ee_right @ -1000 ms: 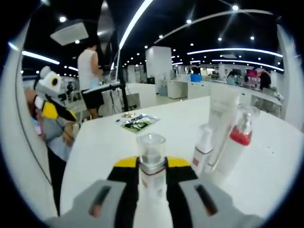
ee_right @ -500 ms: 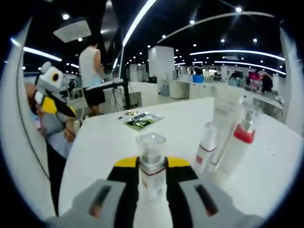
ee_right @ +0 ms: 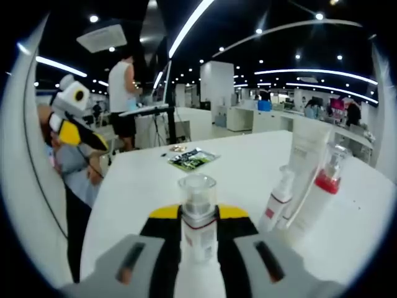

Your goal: Arrange the skincare products in the storage area until every visible bottle or jar stands upright without overlapping.

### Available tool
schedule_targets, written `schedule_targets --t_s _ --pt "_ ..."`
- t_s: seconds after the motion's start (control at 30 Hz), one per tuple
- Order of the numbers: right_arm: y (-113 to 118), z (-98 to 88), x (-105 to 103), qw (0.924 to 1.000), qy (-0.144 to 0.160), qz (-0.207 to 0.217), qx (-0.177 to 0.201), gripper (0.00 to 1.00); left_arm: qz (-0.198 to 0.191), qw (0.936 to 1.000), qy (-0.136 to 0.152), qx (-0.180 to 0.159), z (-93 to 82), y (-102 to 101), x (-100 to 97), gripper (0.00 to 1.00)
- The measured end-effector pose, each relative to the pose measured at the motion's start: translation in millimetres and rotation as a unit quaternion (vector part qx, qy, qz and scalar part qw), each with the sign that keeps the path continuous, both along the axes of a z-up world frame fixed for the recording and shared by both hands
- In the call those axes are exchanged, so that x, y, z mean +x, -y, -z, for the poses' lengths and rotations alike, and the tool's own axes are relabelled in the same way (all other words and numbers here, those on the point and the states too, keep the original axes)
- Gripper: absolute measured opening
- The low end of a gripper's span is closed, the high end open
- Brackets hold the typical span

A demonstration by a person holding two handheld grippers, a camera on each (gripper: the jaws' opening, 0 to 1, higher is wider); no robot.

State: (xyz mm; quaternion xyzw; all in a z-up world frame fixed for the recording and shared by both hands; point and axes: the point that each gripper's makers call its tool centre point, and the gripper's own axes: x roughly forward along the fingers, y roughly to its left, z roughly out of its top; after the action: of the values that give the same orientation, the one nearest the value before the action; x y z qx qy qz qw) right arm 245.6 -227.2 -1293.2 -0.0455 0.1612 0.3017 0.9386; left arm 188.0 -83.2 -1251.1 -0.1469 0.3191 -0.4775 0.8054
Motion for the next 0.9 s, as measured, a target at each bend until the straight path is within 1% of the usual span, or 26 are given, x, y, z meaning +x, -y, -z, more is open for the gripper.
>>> schedule_targets --t_s 0.13,0.17,0.37,0.47,0.7,0.77,0.9 --pt "8 -1.5 -1 0.9999 0.003 0.01 0.005 0.18 0.013 0.9998 0.009 -0.006 -6.8 14 -3.2 0.38" --pt "8 -1.3 -1 0.9999 0.003 0.011 0.005 0.18 0.017 0.9998 0.009 -0.006 -6.1 15 -4.3 0.38" --pt "11 -0.5 1 0.9995 -0.002 0.021 0.022 0.18 0.019 0.9997 0.014 -0.005 -7.5 15 -8.9 0.38" --pt "12 -0.1 3 0.9995 0.001 0.021 0.021 0.18 0.014 0.9998 0.013 -0.004 -6.5 13 -9.4 0.38" --pt "21 7.9 7 0.9993 -0.001 0.032 0.019 0.18 0.005 0.9999 0.015 0.0 -6.3 10 -9.9 0.38" --pt "22 8.7 8 0.9993 0.0 0.032 0.017 0.18 0.006 0.9999 0.015 0.0 -5.9 13 -8.6 0.38" --pt "21 4.3 12 0.9989 0.004 0.043 0.02 0.18 0.012 0.9998 0.017 -0.002 -8.7 24 -4.9 0.38"
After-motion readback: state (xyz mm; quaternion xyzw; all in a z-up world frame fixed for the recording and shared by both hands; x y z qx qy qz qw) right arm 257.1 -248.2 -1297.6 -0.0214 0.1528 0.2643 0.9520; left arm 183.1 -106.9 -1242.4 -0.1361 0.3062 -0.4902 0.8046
